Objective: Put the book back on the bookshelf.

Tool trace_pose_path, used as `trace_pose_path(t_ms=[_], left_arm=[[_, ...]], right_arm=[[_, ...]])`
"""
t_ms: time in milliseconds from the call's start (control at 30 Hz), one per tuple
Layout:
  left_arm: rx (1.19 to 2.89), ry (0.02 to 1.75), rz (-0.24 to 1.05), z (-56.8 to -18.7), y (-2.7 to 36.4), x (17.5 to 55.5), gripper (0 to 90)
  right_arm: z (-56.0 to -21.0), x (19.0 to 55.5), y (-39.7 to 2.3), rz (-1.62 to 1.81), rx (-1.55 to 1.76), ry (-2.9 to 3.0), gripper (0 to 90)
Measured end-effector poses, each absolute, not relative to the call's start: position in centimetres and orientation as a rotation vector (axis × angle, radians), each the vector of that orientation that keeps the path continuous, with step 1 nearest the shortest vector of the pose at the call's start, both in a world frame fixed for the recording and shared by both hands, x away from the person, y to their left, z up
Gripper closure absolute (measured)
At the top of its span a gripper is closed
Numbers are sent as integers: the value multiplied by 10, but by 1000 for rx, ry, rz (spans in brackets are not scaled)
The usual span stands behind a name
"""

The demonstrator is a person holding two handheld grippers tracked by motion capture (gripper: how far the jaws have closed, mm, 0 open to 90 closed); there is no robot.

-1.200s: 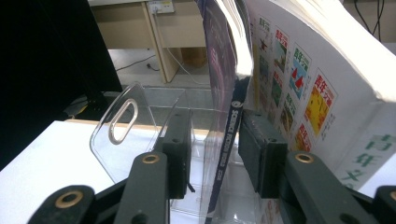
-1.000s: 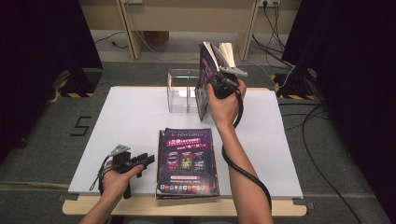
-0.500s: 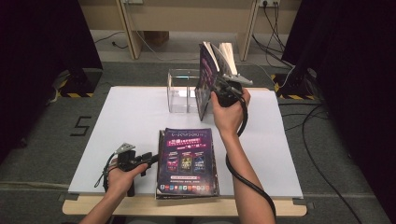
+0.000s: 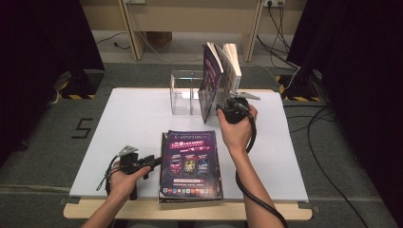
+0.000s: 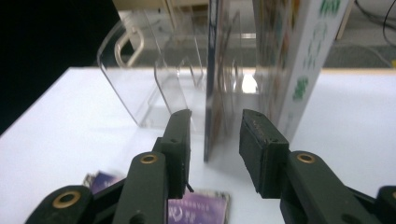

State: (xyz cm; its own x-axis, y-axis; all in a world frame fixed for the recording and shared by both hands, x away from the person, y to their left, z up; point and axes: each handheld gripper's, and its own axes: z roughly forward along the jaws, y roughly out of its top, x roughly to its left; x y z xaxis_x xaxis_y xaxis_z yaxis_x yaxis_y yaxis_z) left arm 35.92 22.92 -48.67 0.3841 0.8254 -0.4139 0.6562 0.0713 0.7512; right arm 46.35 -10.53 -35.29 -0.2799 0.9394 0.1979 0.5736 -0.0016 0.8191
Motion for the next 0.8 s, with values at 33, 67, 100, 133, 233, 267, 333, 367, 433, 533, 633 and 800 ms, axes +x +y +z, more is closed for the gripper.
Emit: trace_pose_path(t_ms=[33,67,100,133,233,267,333,367,433,533,633,800], left_arm=[[1647,1335,212,-486,228,359,572],[1647,1332,209,-486,227,360,573],[1647,1331,209,-485,226,360,573],[1648,1331,204,-486,225,361,573],[1653,1339,193,-487,221,363,572],[1661,1337,188,-488,219,364,571],[1669,1342,180,-488,217,366,569],[1671,1344,182,-488,216,367,567],[1679,1349,183,-489,215,368,563],[1687,1354,181,-490,212,369,559],[1695,1359,173,-492,211,369,557],[1694,1361,170,-493,209,369,556]], right_arm=[[-356,462,-107,1190,1571,1881,638],[-359,461,-108,1184,1581,1892,637],[-362,459,-110,1180,1587,1903,636],[-366,457,-111,1168,1590,1908,635],[-377,450,-113,1130,1610,1945,630],[-382,448,-114,1119,1610,1962,629],[-390,442,-115,1106,1629,1981,630],[-394,440,-116,1099,1634,1990,630],[-401,436,-118,1092,1649,2001,630],[-412,431,-120,1077,1677,2033,628],[-422,426,-120,1051,1682,2065,626],[-437,419,-118,1015,1698,2107,624]])
